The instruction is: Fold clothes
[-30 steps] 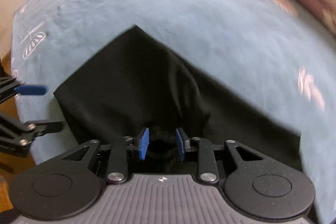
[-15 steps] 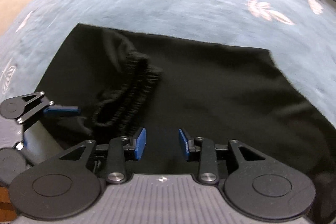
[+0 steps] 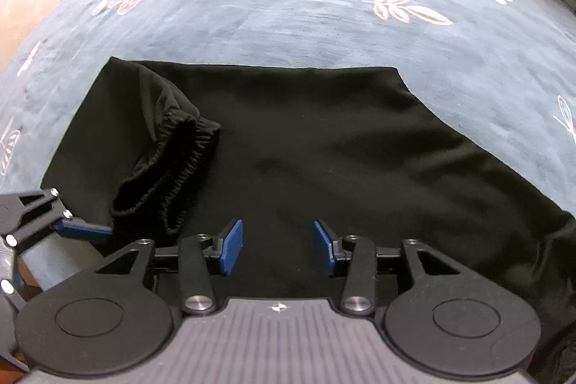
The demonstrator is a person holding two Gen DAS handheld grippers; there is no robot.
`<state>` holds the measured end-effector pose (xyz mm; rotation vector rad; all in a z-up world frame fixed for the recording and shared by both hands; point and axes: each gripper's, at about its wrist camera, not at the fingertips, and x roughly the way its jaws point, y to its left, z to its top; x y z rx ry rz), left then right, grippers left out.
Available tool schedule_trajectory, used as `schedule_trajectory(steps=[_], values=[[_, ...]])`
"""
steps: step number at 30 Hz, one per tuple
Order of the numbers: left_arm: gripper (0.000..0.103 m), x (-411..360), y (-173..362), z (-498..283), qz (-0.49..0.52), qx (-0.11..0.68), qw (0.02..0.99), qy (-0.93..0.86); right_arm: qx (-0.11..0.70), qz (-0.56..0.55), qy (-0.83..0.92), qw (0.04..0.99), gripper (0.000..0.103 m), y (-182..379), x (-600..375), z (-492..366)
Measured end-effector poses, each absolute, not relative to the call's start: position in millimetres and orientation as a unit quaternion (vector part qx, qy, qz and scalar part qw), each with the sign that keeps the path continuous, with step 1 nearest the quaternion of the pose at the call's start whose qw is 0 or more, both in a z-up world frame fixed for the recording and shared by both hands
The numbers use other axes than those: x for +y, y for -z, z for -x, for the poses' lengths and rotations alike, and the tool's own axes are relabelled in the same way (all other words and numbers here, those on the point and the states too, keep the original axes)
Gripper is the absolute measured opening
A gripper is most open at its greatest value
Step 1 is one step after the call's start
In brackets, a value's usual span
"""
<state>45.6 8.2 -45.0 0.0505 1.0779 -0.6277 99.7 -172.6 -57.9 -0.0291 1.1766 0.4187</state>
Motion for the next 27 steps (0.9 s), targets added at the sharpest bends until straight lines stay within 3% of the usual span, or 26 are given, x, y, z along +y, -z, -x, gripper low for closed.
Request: schedule_trajectory(steps=[5,7,11,19,24,27], values=[[0.092,50,41,-101,0.044,0.456,0.855,0.245,0.532,-0.008,-0.242,0.811,0.046,52,-164,-91],[0.092,65,54,-130,0.122,0.456,0.844,0.256,0.522,-0.017,-0.275,0.807,0.040,50,-155,-87],[0.092,83,90,-180,0.246,0.480,0.801,0.259,0.511,-0.009,-0.340,0.790,0.040,55,-132,-77],[0.092,74,106,-198,0.224,0.479,0.816,0.234,0.475,-0.002,-0.422,0.772,0.040,54,-86,-76],[0.092,72,81,-177,0.176,0.484,0.826,0.227,0.512,0.015,-0.391,0.764,0.041,68,-83,-85],[0.092,68,56,-154,0.114,0.482,0.842,0.213,0.534,-0.008,-0.346,0.771,0.064,55,-111,-86]])
